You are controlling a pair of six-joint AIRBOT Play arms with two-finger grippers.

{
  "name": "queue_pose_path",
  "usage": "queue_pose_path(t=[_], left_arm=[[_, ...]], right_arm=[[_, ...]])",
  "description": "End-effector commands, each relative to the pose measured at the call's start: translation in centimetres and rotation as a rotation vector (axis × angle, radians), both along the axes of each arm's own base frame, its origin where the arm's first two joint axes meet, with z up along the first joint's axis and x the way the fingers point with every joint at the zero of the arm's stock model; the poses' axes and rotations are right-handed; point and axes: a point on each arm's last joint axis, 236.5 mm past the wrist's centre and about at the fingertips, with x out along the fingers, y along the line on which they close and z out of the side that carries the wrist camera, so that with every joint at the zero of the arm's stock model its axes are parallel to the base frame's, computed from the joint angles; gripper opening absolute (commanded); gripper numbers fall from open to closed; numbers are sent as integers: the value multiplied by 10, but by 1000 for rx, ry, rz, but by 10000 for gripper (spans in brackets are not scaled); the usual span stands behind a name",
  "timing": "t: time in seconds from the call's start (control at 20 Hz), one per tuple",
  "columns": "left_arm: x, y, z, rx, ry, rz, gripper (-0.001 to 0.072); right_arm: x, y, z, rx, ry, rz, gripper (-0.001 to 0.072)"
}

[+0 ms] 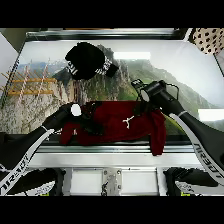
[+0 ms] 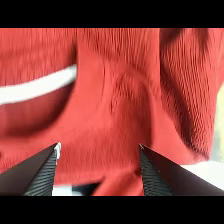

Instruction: Fold the clothes and pants, and hang the long-sleeved shirts on hangers.

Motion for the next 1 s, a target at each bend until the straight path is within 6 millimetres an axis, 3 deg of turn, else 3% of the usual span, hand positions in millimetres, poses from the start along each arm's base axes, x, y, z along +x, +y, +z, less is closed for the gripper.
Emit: queue_pose_path(t=[0.0,0.15,0.4,0.7,0.75,0.8,0.9,0.95], left_arm=[[3,-1,0,-3,-11,7,18],[4,-1,0,-4,-15,9,17],[7,-2,-1,-6,-25,15,18],[8,-2,-1,-6,-31,17,18],[8,-2,-1,-5,-31,17,18],[8,-1,-1,-4,-31,16,18],[8,-1,-1,-4,-29,15,18],[7,-1,0,-4,-29,12,17]], right_arm=[[22,10,-16,-46,26,-70,533],[25,9,-27,-89,76,-89,529],[-5,-12,-57,-231,247,-158,519],[5,-27,-59,-299,198,-180,495],[8,-30,-58,-309,187,-172,355],[10,-31,-58,-312,176,-169,266],[16,-27,-52,-289,147,-141,223],[22,-23,-44,-264,116,-113,77]])
